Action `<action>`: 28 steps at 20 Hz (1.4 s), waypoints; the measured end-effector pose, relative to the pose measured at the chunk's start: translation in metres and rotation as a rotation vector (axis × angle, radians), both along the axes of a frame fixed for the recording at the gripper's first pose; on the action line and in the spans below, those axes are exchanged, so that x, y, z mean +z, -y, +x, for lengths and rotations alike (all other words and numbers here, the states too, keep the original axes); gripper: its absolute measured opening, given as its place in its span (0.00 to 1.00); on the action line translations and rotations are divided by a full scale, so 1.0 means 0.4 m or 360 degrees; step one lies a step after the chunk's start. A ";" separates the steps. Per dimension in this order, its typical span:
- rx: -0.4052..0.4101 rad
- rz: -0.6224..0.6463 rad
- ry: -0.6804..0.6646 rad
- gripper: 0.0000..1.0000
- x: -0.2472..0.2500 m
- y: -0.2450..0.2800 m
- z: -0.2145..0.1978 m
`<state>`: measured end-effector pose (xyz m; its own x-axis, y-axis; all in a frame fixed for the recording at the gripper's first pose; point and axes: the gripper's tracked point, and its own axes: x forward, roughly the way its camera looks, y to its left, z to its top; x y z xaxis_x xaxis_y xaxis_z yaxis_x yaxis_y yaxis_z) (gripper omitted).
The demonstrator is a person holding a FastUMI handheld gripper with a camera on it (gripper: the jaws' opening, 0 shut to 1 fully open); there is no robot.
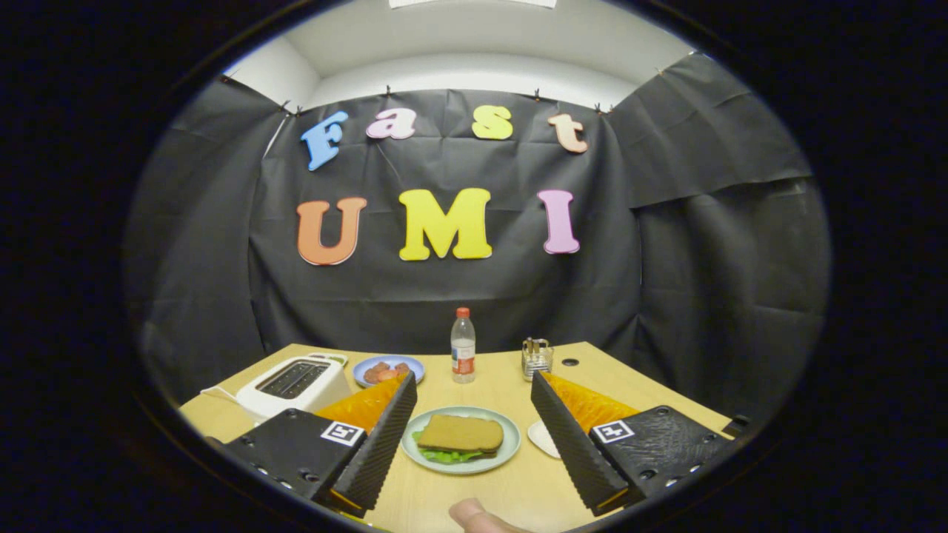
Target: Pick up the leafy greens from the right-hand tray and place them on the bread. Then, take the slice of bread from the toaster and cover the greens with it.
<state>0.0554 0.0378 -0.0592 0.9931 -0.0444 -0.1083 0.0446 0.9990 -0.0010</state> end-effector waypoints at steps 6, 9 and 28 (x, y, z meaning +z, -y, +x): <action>0.0009 -0.0030 0.0125 0.96 0.107 -0.005 -0.148; 0.0036 -0.0027 0.0161 0.96 0.134 -0.013 -0.208; 0.0129 -0.0059 0.0222 0.96 0.161 -0.078 -0.373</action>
<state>-0.0939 0.0689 0.0051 0.9989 0.0351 0.0310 -0.0339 0.9987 -0.0376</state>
